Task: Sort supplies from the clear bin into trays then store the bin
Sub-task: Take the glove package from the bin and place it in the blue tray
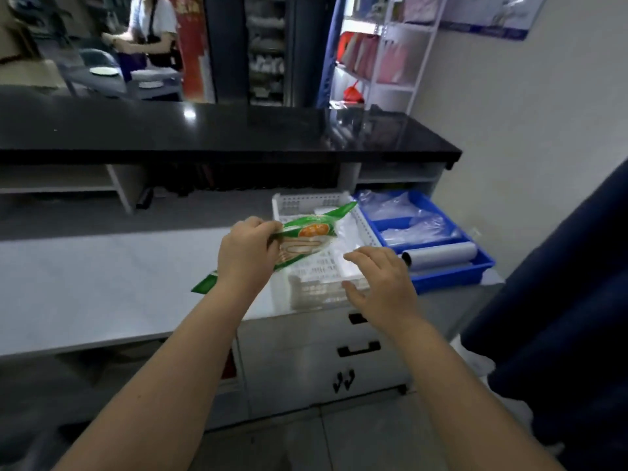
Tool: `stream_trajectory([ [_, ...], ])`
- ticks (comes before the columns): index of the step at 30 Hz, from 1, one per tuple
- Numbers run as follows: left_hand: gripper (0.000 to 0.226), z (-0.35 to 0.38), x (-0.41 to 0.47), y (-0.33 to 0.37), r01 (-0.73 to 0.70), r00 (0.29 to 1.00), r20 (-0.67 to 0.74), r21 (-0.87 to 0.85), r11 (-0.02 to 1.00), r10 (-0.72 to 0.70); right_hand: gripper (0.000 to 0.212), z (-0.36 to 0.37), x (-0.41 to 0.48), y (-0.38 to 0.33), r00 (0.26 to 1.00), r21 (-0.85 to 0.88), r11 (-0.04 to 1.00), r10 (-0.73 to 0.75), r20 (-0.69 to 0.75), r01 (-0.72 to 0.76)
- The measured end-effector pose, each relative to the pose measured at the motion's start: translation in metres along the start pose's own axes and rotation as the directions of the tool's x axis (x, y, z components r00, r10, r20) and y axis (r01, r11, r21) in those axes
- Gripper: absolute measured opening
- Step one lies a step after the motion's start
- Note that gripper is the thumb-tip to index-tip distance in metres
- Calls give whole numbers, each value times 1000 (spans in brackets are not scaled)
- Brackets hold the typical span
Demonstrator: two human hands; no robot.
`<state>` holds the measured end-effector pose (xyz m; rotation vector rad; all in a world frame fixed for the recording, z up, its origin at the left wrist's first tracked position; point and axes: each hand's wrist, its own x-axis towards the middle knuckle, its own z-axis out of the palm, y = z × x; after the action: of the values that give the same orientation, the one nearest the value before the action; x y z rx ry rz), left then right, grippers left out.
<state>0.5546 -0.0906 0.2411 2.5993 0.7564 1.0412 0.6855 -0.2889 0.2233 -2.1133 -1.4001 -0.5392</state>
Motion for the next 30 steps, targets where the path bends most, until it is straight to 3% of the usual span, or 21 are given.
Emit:
stream_trajectory([
  [9, 21, 100, 94, 85, -79, 996, 39, 24, 997, 78, 43, -18, 38, 135, 998, -19, 998, 57, 23, -57],
  [24, 25, 226, 237, 85, -75, 994, 81, 11, 997, 74, 39, 53, 136, 291, 986, -61, 992, 115, 123, -109],
  [30, 26, 263, 272, 98, -18, 996, 85, 53, 998, 14, 43, 79, 171, 366, 956, -46, 996, 87, 280, -77],
])
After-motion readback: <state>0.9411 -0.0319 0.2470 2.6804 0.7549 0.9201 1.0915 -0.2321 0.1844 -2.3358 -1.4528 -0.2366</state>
